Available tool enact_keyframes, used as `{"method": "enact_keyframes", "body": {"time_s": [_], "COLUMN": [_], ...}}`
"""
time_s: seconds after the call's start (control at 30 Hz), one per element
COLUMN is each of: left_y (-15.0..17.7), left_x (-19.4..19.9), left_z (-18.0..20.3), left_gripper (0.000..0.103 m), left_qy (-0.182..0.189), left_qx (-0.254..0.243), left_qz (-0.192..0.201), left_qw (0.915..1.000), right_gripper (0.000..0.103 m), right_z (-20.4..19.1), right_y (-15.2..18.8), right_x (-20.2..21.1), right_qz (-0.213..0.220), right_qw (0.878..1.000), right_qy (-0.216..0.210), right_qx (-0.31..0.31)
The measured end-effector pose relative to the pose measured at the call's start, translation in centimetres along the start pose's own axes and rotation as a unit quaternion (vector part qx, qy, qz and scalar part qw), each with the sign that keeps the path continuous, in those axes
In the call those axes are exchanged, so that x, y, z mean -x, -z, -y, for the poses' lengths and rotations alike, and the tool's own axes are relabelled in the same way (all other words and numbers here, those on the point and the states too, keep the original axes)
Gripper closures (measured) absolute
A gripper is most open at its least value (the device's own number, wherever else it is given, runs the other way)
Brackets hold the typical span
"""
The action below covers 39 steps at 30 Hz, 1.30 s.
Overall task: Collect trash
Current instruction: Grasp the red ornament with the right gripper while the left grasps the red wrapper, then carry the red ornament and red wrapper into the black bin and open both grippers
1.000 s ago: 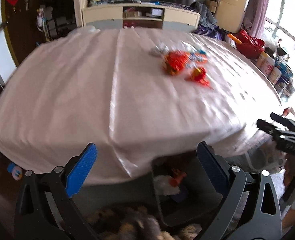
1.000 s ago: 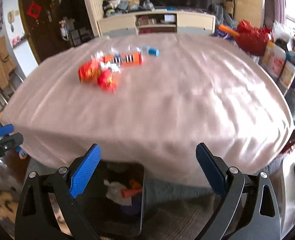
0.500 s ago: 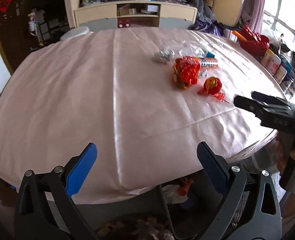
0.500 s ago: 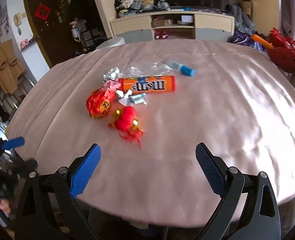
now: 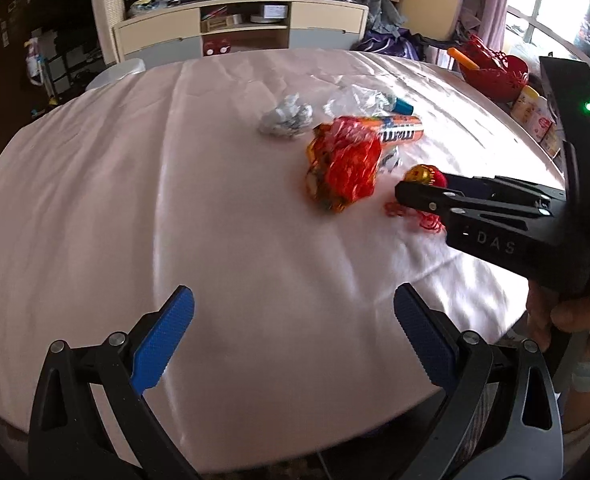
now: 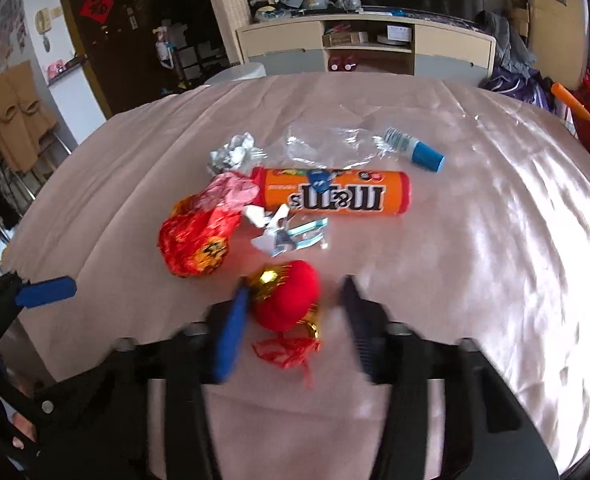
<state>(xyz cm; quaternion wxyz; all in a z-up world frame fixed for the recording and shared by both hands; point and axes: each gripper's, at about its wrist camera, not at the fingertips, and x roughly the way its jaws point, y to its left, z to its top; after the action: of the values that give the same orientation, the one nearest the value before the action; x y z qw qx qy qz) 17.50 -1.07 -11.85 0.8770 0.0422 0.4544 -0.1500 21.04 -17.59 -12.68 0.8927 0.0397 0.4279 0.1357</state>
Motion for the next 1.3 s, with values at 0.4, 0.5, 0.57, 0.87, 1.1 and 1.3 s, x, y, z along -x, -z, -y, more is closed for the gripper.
{"method": "enact_keyframes", "body": {"time_s": [0.4,0.5,0.57,0.87,1.1,1.3], "left_y": [-5.0,-5.4,-5.4,-2.8,0.7,4.4], "left_x": [-4.2,-4.1,-4.0,-0.4,5.0,9.3], "left_z": [1.1,1.4,1.4,1.0,1.2,3.1], "left_gripper": [0.009,0.027,0.043,0.062,0.062,0.062], "left_qy": [0.012,0.012,0.017,0.015,0.007,0.012], "left_qx": [-0.004,-0.011,-0.015,-0.006,0.012,0.008], "left_qz": [0.023,0.031,0.028,0.026,0.042,0.058], "left_qw": [0.9997,0.9994,0.9993,0.9995,0.9990,0.9982], "right_gripper": [0.069,0.069,0.069,0.069,0.069,0.069], "right_z": [3.2,3.1,3.0,2.1,0.9,0.0], "right_y": [0.4,0.7,1.0,2.0,4.2,7.2], "right_x": [0.9,1.0,1.2,4.7,8.2,10.4], "right_qz": [0.027,0.033,0.033,0.044,0.053,0.043], "right_qw": [0.998,0.997,0.997,0.998,0.998,0.999], "right_qy": [0.059,0.063,0.060,0.038,0.010,-0.013], "right_qx": [0.020,0.031,0.029,0.024,0.016,0.001]}}
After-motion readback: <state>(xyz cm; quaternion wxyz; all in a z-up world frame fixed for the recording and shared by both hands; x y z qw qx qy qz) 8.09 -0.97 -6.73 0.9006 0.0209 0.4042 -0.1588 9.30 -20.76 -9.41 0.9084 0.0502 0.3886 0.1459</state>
